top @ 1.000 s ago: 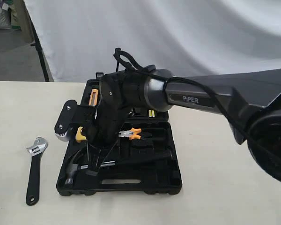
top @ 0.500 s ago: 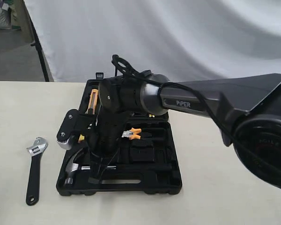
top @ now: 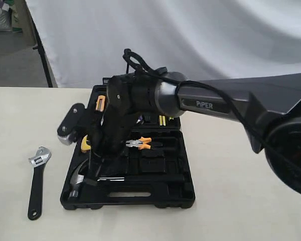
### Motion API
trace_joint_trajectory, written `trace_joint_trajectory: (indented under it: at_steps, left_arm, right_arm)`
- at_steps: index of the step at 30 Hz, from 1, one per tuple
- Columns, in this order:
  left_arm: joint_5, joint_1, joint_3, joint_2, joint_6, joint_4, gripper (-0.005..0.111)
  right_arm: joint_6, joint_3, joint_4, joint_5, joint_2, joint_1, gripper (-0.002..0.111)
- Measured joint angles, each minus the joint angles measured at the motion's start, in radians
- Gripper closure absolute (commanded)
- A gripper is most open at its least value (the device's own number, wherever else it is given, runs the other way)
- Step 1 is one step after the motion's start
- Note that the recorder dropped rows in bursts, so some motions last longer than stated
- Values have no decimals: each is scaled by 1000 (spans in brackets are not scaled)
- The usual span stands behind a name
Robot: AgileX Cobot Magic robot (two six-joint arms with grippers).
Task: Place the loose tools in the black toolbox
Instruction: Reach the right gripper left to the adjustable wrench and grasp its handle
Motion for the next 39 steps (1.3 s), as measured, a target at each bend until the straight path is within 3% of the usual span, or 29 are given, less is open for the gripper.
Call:
trace_joint_trajectory:
  at_steps: [6, 12, 15, 25, 31, 35, 39]
  left_arm:
    - [0, 0, 0, 0, 0, 0, 106]
    - [0, 0, 0, 0, 0, 0, 106]
    - [0, 0, 0, 0, 0, 0, 106]
    - [0, 0, 0, 0, 0, 0, 106]
    - [0, 0, 0, 0, 0, 0, 106]
    - [0, 0, 0, 0, 0, 0, 106]
    - [0, 0, 0, 0, 0, 0, 106]
  right_arm:
    - [156, 0, 97, -219, -8, 24, 104]
    - [312, 0, 101, -370, 42, 105, 58]
    - [330, -12, 105, -374, 68, 136, 48]
    - [349, -230, 105, -316, 218, 179, 48]
    - [392, -424, 100, -155, 358, 179, 51]
    - [399, -520, 79, 75, 375, 177, 86]
    - [442, -556, 79, 246, 375, 177, 104]
